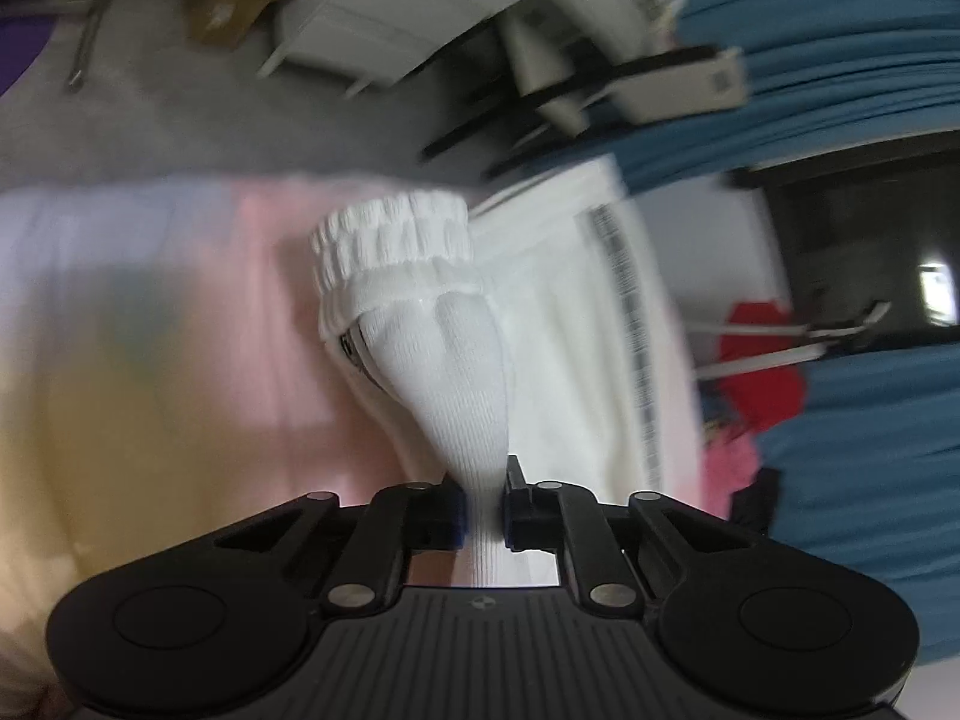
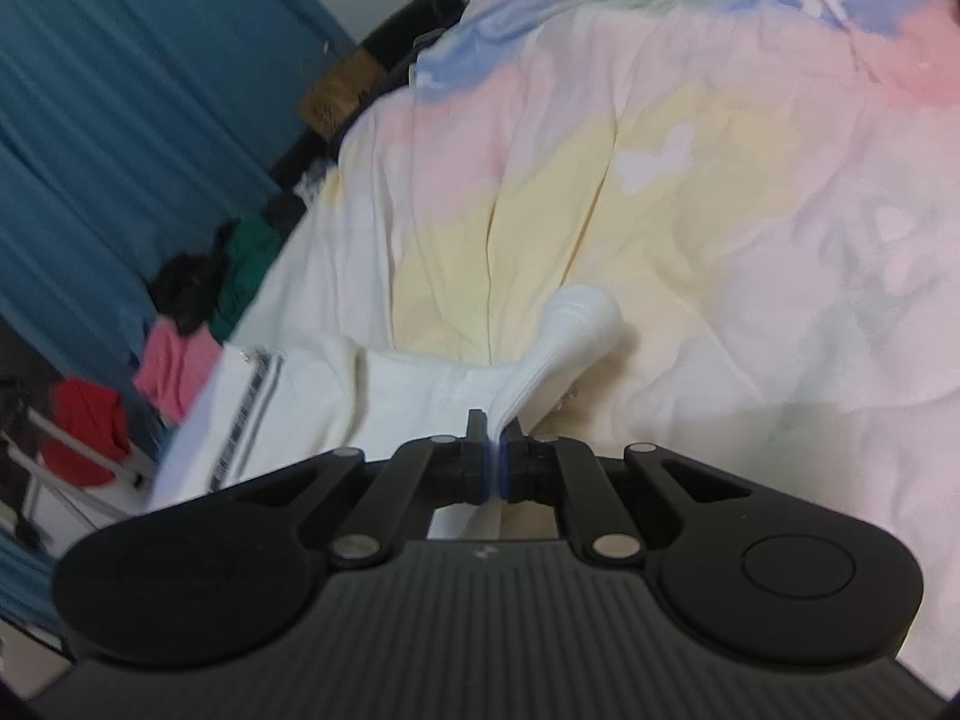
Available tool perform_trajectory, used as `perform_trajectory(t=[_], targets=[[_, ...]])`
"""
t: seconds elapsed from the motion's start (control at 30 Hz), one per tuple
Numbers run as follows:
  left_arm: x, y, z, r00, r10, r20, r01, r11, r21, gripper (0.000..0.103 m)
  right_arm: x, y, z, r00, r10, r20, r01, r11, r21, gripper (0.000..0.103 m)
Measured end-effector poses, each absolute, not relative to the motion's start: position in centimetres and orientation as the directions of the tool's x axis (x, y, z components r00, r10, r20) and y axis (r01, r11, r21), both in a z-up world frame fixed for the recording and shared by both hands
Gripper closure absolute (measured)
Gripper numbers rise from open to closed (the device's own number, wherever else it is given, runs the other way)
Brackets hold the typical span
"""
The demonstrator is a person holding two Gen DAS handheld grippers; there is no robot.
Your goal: Fold clothes
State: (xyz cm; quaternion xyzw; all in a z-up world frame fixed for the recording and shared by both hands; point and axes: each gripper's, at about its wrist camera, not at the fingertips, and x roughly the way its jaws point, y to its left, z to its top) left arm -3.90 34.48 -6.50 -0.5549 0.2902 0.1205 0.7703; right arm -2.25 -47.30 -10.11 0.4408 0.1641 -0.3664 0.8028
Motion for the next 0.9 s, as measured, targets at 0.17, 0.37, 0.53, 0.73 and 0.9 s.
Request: perform_trajectory(t=[0.17,0.37,0.53,0.73,0.9], targets=[[-6.4,34.4,-3.8,0.883,-0.109,-0.457,-0.386,0.386,-0.838,0.094,-4.1,-46.3,-7.4,0.688,-0.505,-0.522,0.721,0.39,0.572,0.097],[-6.4,35.2,-1.7,0.894,-0.148,-0.423,-0.35,0.36,-0.865,0.094,-4.7,-46.3,-3.7,0.714,-0.545,-0.439,0.693,0.463,0.553,0.098],[-1.9,35.4,1.5,0.898,-0.156,-0.411,-0.329,0.384,-0.863,0.094,0.3,-46.8,-0.8,0.732,-0.545,-0.408,0.677,0.513,0.528,0.098],[10.0,33.6,3.6,0.903,-0.089,-0.42,-0.335,0.466,-0.819,0.094,12.6,-47.6,1.4,0.721,-0.559,-0.41,0.693,0.568,0.445,0.098],[22.2,32.9,0.9,0.851,-0.045,-0.524,-0.425,0.528,-0.735,0.094,25.2,-47.5,-1.2,0.697,-0.574,-0.43,0.713,0.621,0.326,0.098]])
